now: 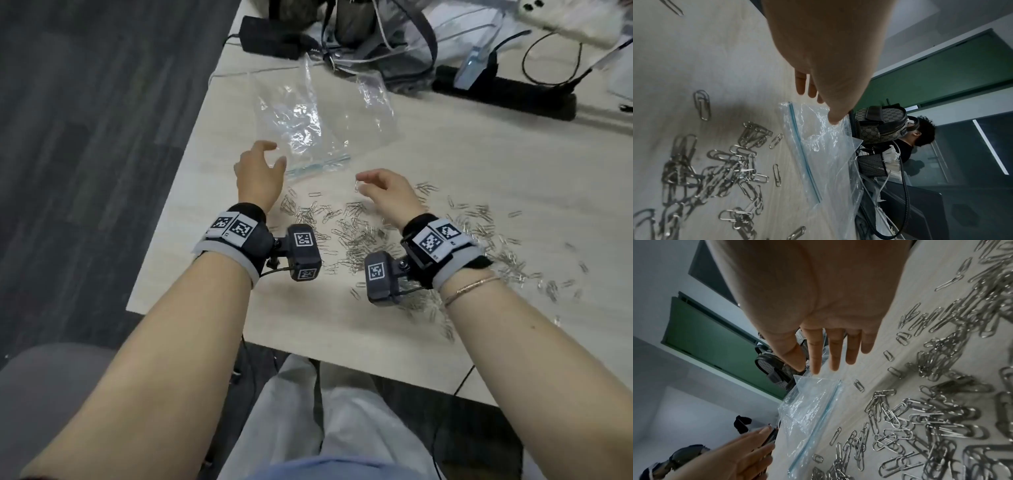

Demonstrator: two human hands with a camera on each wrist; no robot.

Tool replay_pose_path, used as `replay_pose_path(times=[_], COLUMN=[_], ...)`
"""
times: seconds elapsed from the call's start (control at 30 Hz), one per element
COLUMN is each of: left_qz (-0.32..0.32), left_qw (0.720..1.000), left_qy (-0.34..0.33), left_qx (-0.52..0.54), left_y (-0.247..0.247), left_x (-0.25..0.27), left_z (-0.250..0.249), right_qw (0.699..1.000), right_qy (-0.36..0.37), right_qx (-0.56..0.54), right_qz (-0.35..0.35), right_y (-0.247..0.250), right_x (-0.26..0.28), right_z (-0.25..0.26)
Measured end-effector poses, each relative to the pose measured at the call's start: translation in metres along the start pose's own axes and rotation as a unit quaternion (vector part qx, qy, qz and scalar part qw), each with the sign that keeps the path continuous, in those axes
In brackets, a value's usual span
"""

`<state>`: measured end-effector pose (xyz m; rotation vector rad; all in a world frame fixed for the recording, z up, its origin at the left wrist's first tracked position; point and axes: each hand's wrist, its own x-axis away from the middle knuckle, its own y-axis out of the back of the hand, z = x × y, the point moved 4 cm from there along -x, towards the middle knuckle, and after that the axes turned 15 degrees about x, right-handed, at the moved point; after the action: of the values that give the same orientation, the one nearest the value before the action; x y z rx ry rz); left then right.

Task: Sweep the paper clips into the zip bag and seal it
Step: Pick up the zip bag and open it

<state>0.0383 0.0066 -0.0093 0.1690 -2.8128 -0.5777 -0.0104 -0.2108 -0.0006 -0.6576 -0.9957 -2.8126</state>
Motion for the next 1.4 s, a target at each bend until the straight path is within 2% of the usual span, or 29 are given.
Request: replay_pose_path(times=[0.1, 0.2, 0.3, 0.4, 0.5, 0.63, 0.73, 0.8, 0.87, 0.97, 1.03, 1.1, 1.23, 1.4], left_qz=[0.053, 0.112, 0.128, 0.093, 0.053, 0.041, 0.069, 0.076, 0.031, -0.071, -0.057, -0.027, -0.011, -0.062], left_qw=[0.998, 0.993, 0.989, 0.995, 0.995, 0.989, 0.989, 0.989, 0.994, 0.996, 0.993, 0.993, 0.994, 0.996], left_qy=[0.016, 0.033, 0.071, 0.037, 0.003, -0.011, -0.012, -0.011, -0.006, 0.043, 0.090, 0.099, 0.095, 0.068], left_qx=[0.026, -0.013, -0.037, -0.003, 0.085, 0.143, 0.128, 0.122, 0.101, -0.016, -0.050, -0.050, -0.053, 0.012], left_y=[-0.011, -0.026, -0.033, -0.033, -0.029, -0.025, -0.025, -0.022, -0.015, 0.001, 0.003, 0.000, -0.003, 0.007], left_x=[-0.009, -0.016, -0.021, -0.024, -0.022, -0.018, -0.019, -0.021, -0.024, -0.031, -0.038, -0.042, -0.046, -0.039], left_z=[0.000, 0.003, 0.009, 0.002, -0.012, -0.022, -0.020, -0.016, -0.008, 0.009, 0.022, 0.029, 0.029, 0.022], right_qw=[1.000, 0.999, 0.999, 0.999, 1.000, 0.998, 0.995, 0.995, 0.997, 0.998, 0.998, 0.997, 0.997, 0.997], right_qy=[-0.001, -0.004, -0.001, 0.001, 0.013, 0.016, -0.002, -0.014, -0.016, -0.014, -0.013, -0.011, 0.001, -0.006], right_qx=[0.009, 0.008, 0.017, 0.019, 0.004, -0.016, -0.063, -0.075, -0.072, -0.067, -0.068, -0.077, -0.070, -0.071], right_qz=[0.023, 0.035, 0.033, 0.031, 0.028, 0.055, 0.074, 0.060, 0.030, -0.004, -0.008, -0.007, -0.013, -0.018], right_y=[-0.005, -0.007, -0.004, -0.001, 0.002, -0.007, -0.020, -0.023, -0.019, -0.007, -0.001, 0.003, 0.002, -0.001], right_x=[-0.008, -0.012, -0.017, -0.021, -0.024, -0.032, -0.039, -0.042, -0.047, -0.053, -0.055, -0.056, -0.056, -0.057], right_z=[0.001, 0.002, -0.001, 0.000, 0.004, 0.016, 0.025, 0.029, 0.028, 0.021, 0.018, 0.016, 0.019, 0.018])
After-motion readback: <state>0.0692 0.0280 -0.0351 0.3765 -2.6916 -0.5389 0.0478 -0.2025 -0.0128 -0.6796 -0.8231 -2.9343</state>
